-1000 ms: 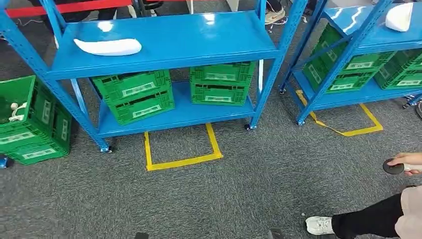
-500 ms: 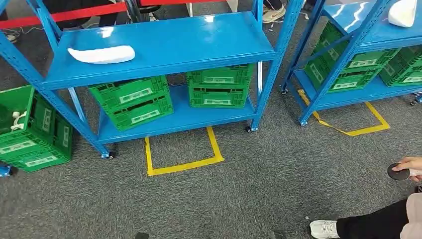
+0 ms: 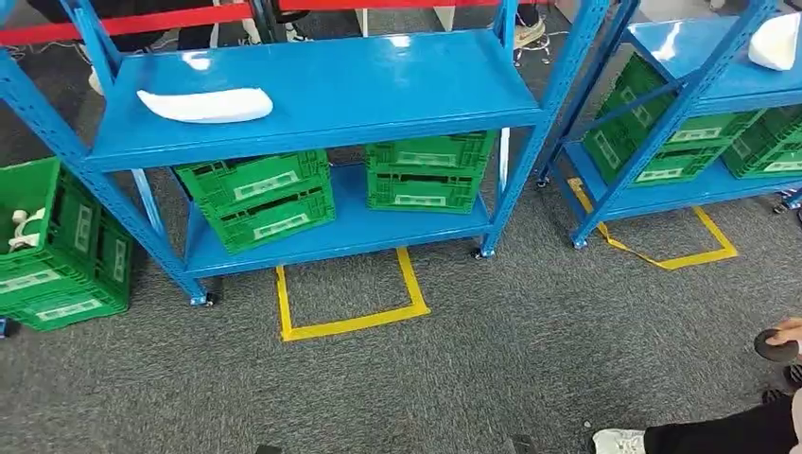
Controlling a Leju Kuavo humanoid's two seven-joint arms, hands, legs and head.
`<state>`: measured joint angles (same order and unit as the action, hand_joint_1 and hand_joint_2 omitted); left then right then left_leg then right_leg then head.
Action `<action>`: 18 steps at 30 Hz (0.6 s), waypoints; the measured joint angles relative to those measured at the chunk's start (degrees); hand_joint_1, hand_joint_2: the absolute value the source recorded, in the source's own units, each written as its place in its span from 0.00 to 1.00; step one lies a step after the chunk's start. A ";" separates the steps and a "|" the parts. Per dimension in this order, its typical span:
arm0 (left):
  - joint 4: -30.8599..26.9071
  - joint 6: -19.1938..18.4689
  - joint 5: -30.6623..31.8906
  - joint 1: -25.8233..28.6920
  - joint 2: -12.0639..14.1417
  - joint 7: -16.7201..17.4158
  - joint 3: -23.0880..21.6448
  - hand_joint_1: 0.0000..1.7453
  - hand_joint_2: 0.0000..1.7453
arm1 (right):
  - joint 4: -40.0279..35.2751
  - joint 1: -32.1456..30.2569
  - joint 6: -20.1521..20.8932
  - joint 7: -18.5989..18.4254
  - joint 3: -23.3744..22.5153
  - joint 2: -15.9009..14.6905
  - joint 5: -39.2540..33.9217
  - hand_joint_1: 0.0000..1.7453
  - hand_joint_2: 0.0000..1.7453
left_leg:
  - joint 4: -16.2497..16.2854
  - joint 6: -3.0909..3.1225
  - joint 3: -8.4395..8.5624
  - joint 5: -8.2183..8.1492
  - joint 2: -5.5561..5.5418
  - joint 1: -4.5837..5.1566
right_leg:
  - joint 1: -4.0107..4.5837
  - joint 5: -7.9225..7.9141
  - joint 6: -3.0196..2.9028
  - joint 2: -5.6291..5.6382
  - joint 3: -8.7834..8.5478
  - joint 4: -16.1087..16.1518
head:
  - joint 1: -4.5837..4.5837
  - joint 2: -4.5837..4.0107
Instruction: Take the parts from the cabinet and place them on the table.
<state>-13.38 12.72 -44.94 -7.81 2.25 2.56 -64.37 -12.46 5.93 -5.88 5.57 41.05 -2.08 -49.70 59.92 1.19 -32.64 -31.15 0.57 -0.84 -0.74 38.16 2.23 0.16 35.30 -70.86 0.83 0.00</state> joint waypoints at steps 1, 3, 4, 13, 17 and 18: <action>0.00 0.00 0.00 0.03 0.02 0.02 0.00 0.00 0.00 | 0.00 -0.08 0.00 -0.02 0.00 0.00 0.00 0.00 0.00 | 0.00 0.13 0.23 -0.29 0.01 0.13 | 0.03 0.96 -0.05 0.00 2.61 -4.01 | 0.21 0.00; 0.00 0.00 0.00 0.08 0.07 0.02 0.00 0.00 0.00 | 0.02 -0.44 0.00 -0.02 0.00 0.00 -0.02 0.00 0.00 | 0.00 0.17 1.03 -0.85 -0.20 0.35 | 0.09 -1.58 -0.51 0.01 4.17 -4.44 | 0.59 0.00; 0.00 0.00 0.00 0.07 0.09 0.02 0.00 0.00 0.00 | 0.02 -0.48 0.02 -0.02 0.00 0.02 -0.02 0.00 0.00 | 0.00 0.13 1.61 -1.21 -0.34 0.44 | 0.25 -4.70 -1.00 0.00 3.30 -1.05 | 0.68 0.00; -0.02 0.00 0.00 -0.15 -0.24 -0.02 0.00 0.00 0.00 | 0.00 -0.48 0.02 -0.04 0.00 -0.09 -0.07 0.00 1.00 | 1.07 -2.10 2.48 -3.71 -0.66 0.49 | 0.76 -9.51 -3.30 -0.28 -3.34 13.80 | 0.24 0.00; 0.00 0.00 0.00 0.08 -0.13 -0.02 0.00 0.00 0.00 | 0.02 -0.34 0.09 -0.04 0.00 -0.02 -0.07 0.00 1.00 | 15.13 -3.01 -6.51 -8.28 -0.73 0.06 | 0.72 -8.70 -3.60 -0.25 -4.34 13.91 | -0.94 0.00; 0.00 0.00 0.00 0.16 -0.13 -0.02 0.00 0.00 0.00 | 0.00 -0.44 0.18 -0.04 0.00 0.00 -0.09 0.00 1.00 | 14.61 -3.24 -7.04 -6.54 -0.68 -0.10 | 0.66 -8.37 -3.48 -0.18 -4.79 13.90 | -1.09 0.00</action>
<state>-13.38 12.72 -44.94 -7.65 2.12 2.54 -64.37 -12.46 5.49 -5.70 5.53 41.05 -2.08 -49.79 74.54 -2.05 -39.68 -37.69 -0.11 -0.94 -0.08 29.79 -1.24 -0.02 30.52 -56.96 -0.26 0.00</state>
